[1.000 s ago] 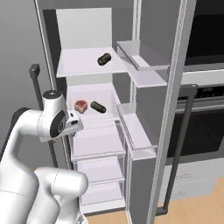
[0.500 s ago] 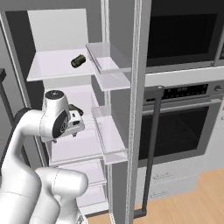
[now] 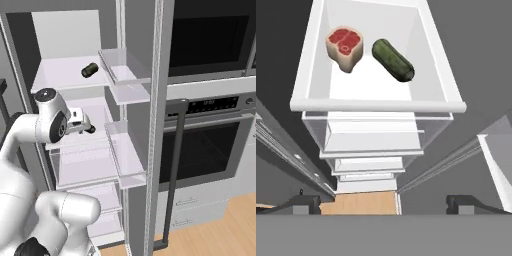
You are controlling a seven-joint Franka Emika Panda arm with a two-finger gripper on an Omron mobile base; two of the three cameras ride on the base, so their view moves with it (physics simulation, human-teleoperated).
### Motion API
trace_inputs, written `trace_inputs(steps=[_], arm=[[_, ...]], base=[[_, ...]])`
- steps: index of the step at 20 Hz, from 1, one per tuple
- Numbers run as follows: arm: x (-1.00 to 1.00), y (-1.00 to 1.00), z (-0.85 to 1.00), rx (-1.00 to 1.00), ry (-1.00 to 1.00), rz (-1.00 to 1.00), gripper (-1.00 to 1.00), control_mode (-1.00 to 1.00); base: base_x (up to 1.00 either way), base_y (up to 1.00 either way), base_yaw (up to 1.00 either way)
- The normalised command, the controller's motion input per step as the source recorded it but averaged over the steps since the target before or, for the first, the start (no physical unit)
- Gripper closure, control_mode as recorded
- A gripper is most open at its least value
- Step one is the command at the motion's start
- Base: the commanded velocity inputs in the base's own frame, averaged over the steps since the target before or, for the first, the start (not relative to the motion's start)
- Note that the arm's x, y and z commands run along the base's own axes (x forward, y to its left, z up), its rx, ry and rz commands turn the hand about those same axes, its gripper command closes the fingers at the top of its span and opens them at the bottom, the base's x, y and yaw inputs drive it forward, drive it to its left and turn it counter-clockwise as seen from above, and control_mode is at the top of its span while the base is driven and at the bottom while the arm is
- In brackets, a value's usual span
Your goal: Place one cucumber and one steak in each tupperware on the nearby counter, to pack two identical lunches.
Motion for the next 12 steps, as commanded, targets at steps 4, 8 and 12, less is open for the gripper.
trace_inputs(steps=[4,8,12], arm=[[1.0,0.0,-0.34,0.01,0.0,0.07,-1.0,-1.0],[1.0,0.29,-0.31,0.0,-0.05,0.05,-1.0,-1.0],[1.0,0.27,-0.02,0.0,-0.04,0.0,-1.0,-1.0]], base=[[0.0,0.0,0.0],[0.0,0.0,0.0],[0.0,0.0,0.0]])
